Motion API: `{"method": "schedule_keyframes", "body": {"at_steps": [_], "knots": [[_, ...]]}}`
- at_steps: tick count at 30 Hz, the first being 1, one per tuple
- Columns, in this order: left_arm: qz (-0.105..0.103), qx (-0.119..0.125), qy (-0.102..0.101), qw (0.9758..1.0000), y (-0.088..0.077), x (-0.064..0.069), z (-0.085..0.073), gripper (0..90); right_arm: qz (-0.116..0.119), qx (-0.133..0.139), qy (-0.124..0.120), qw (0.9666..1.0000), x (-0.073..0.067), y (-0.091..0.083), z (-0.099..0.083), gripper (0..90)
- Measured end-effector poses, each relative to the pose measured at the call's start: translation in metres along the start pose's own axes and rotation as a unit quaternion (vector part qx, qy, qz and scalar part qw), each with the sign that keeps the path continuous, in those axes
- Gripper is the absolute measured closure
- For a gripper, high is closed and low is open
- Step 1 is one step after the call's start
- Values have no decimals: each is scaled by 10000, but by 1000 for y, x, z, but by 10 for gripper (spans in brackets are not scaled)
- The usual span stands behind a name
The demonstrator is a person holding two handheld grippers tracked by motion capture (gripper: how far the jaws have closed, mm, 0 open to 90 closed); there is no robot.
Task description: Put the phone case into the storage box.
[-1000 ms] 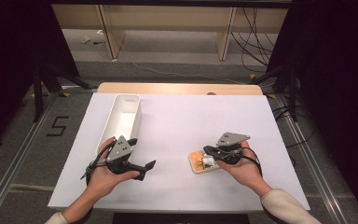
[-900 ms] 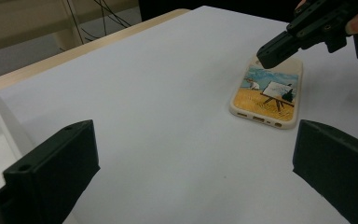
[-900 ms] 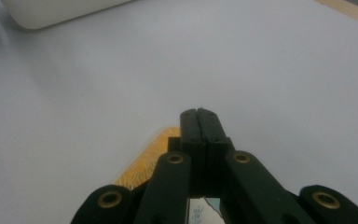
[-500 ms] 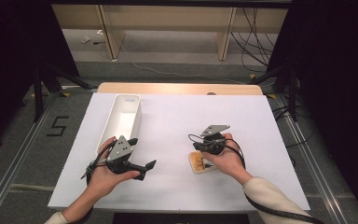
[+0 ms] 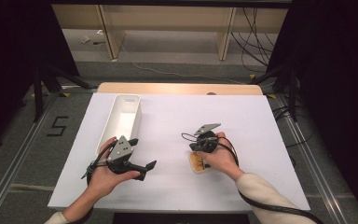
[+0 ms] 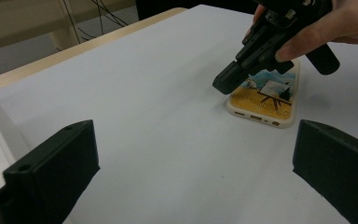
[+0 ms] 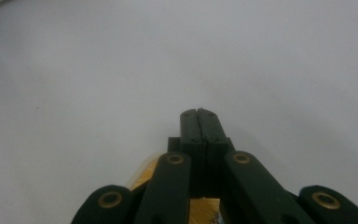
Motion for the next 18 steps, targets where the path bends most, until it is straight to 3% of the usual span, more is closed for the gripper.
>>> {"method": "schedule_keyframes", "body": {"at_steps": [18], "knots": [[6,-1,-10,10000,1,-1,-1,0,40,-287,-31,9996,-1,5,-1,900]]}}
Point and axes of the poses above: each handheld gripper's, and its own axes: y roughly forward along the jaws, z roughly out of its top, x roughly to its right, the point moved 6 cm from there along y, roughly forward along the jaws, and after that the axes turned 10 degrees about y, right-handed, at the moved point
